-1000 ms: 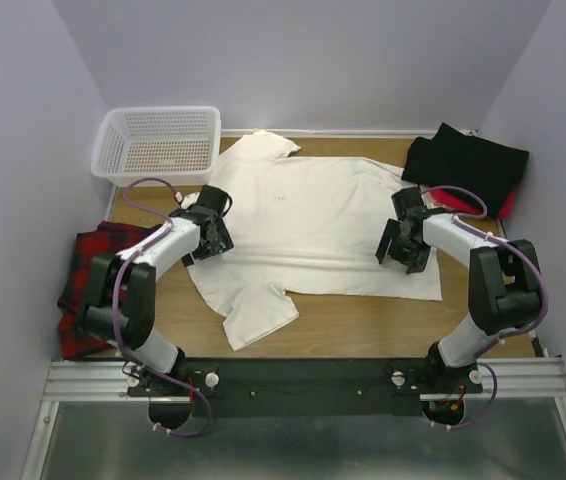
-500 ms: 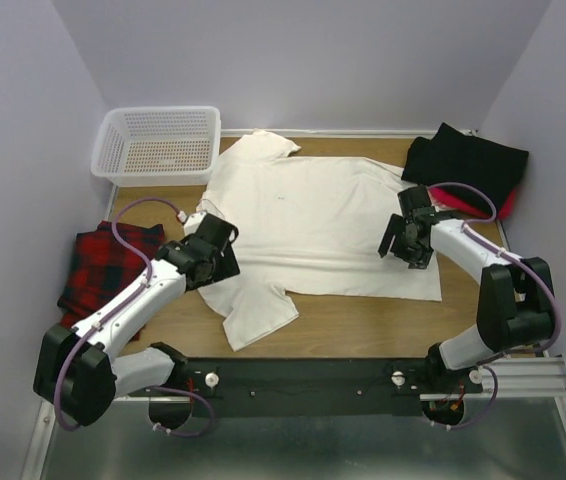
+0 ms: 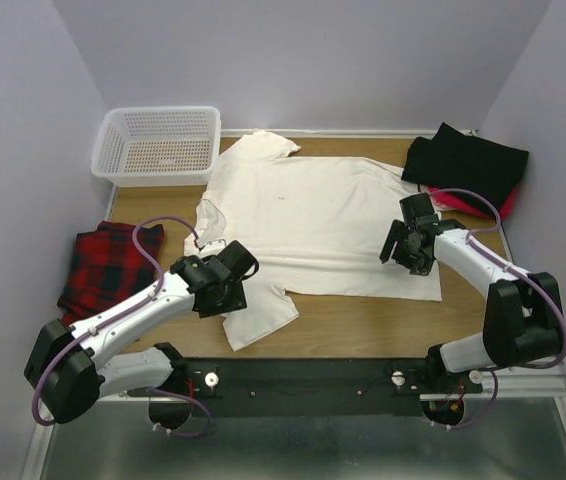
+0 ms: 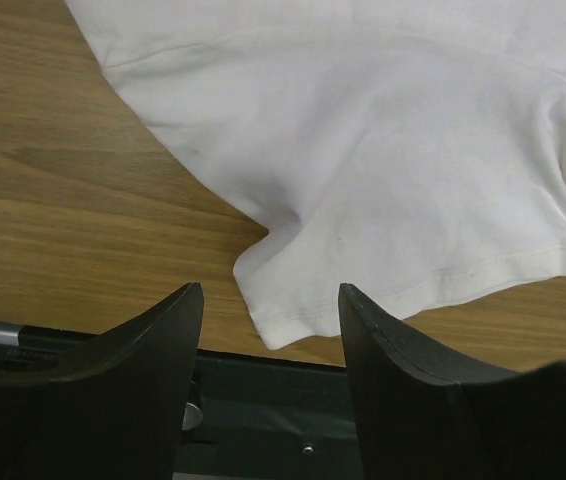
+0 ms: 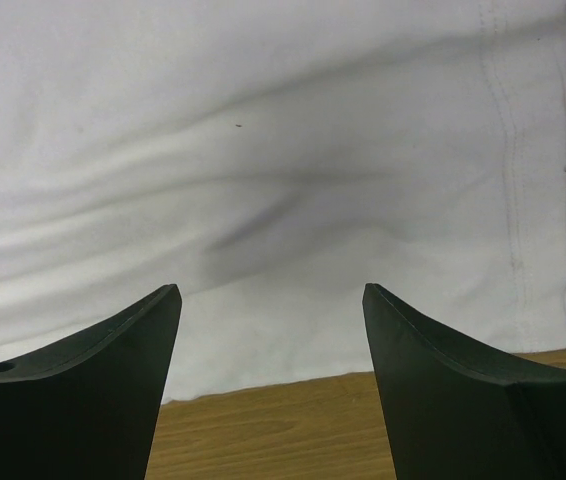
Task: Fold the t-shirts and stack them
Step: Grap the side of the flattened tshirt closest away from the robot with both arms
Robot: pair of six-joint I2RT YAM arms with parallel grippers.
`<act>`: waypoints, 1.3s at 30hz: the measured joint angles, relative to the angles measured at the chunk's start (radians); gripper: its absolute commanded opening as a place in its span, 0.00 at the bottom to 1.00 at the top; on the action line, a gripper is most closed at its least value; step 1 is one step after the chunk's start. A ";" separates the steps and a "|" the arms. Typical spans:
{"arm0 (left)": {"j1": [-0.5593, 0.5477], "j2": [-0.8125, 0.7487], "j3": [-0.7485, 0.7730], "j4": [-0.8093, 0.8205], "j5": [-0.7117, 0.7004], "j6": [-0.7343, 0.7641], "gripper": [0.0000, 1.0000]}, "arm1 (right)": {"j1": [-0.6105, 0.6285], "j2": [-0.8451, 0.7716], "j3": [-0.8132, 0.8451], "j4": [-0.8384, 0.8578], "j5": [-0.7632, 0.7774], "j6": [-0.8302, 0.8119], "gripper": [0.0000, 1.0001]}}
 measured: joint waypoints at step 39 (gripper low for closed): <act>-0.389 0.103 -0.093 -0.024 0.085 -0.852 0.57 | 0.004 0.044 0.044 -0.025 -0.019 -0.055 0.82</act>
